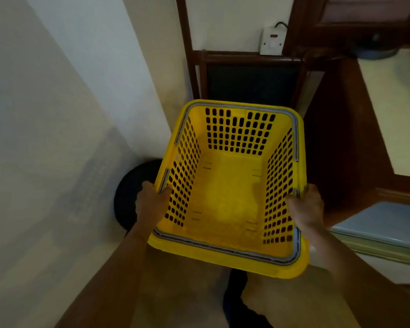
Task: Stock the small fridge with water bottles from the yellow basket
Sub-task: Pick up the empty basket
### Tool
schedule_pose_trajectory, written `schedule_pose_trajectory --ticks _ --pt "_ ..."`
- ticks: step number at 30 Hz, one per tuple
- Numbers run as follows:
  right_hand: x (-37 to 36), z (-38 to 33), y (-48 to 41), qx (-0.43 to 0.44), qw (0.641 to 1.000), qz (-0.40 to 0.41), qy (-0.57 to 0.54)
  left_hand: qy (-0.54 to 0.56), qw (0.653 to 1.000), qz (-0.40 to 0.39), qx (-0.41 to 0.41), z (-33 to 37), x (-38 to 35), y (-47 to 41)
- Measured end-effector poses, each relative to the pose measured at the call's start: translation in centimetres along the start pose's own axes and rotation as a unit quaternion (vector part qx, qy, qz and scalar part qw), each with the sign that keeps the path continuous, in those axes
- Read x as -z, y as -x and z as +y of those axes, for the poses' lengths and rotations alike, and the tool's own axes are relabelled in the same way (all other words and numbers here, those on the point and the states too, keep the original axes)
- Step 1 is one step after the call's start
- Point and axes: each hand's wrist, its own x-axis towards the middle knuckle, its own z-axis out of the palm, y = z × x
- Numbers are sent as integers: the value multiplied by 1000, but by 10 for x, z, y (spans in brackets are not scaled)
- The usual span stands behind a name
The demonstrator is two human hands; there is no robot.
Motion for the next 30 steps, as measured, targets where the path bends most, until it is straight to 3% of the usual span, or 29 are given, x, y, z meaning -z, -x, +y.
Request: schedule_pose_trajectory --ticks 10,19,30 --pt "-52 -14 -132 -51 995 42 74 -27 999 -29 17 66 -95 -108" --pt "-84 -17 -195 -66 987 79 123 -58 997 -53 12 91 -138 -173" --pt "-103 -44 -224 -27 923 75 377 -153 985 -44 -62 108 -150 -194"
